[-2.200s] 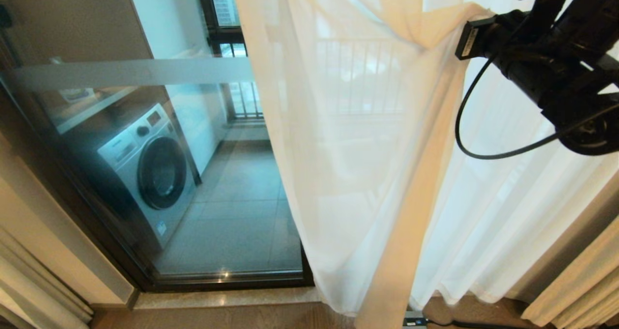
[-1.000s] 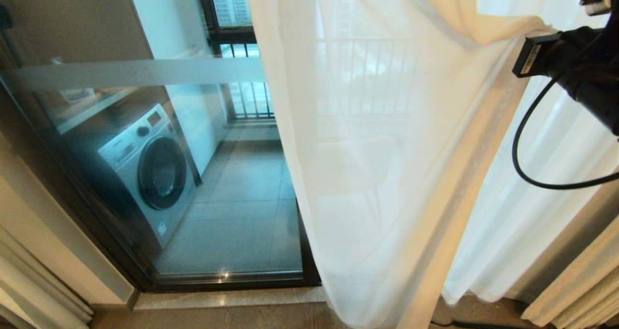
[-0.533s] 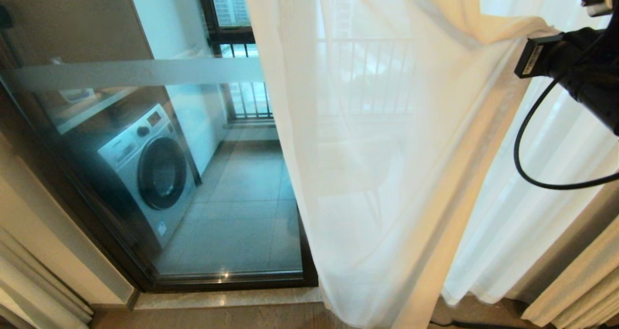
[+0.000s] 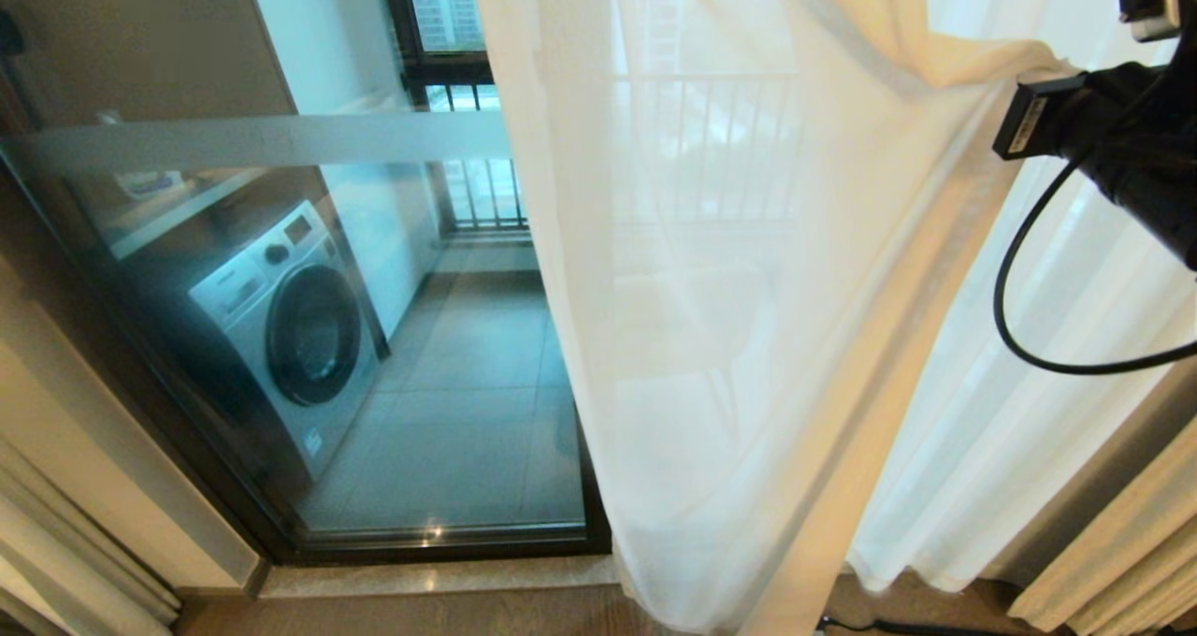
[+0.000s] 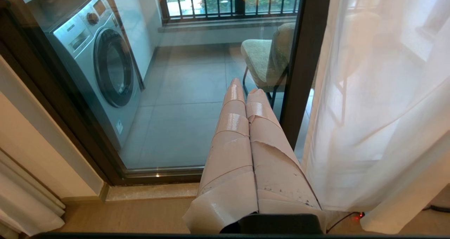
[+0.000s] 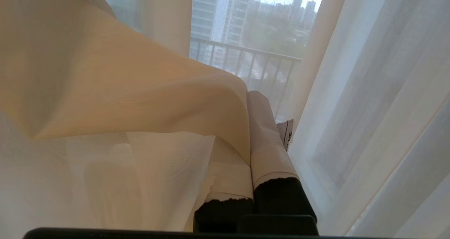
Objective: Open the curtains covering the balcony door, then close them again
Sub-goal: Pull the inner curtains open on both sides
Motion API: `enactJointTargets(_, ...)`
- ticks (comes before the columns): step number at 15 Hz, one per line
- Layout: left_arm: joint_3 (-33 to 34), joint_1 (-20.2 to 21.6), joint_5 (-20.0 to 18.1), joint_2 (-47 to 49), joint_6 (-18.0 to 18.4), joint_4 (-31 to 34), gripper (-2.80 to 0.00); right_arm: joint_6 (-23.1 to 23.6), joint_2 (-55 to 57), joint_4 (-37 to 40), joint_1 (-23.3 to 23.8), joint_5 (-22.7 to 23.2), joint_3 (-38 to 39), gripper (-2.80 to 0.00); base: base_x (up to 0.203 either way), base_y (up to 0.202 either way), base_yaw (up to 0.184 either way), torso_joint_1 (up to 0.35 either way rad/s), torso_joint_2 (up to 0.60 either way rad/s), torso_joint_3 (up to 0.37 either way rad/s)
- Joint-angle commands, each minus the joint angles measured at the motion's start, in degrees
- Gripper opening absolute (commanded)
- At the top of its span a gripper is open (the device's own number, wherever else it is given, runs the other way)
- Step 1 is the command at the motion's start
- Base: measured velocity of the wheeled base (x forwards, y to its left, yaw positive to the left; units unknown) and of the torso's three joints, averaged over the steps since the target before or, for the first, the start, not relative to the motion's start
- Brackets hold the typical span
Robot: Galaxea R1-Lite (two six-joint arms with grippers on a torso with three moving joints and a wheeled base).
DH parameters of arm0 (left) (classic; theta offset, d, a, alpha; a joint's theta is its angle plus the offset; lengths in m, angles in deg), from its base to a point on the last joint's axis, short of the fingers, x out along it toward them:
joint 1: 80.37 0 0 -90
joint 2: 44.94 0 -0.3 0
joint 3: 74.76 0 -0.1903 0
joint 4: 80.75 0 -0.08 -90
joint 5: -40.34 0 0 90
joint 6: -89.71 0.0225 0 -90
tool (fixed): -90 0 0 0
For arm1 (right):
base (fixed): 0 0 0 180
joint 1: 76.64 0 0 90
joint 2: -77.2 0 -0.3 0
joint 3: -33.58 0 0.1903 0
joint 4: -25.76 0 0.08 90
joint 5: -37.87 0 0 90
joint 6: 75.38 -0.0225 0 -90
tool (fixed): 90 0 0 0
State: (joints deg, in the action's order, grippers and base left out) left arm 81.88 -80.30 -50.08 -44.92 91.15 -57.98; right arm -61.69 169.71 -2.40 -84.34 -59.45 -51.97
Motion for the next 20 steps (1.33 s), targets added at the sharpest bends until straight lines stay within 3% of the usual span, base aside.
enactJointTargets(1, 0.0, 0.01, 0.07, -0.02, -0.04, -0.02, -2.8, 0.18, -0.36, -0.34, -0.03, -0.06, 0.74, -2.8, 0.0, 0.0, 0.0, 0.0, 0.0, 0.0)
enactJointTargets(12, 0.0, 0.01, 0.07, -0.02, -0.04, -0.02, -2.8, -0.24, -1.01, -0.33, -0.03, -0.06, 1.45, -2.8, 0.0, 0.0, 0.0, 0.0, 0.0, 0.0)
enactJointTargets(20, 0.0, 0.01, 0.07, -0.02, -0.04, -0.02, -2.8, -0.24, -1.62, -0.41, -0.03, -0.06, 2.5, -2.8, 0.0, -0.17, 0.004, 0.0, 0.0, 0.003)
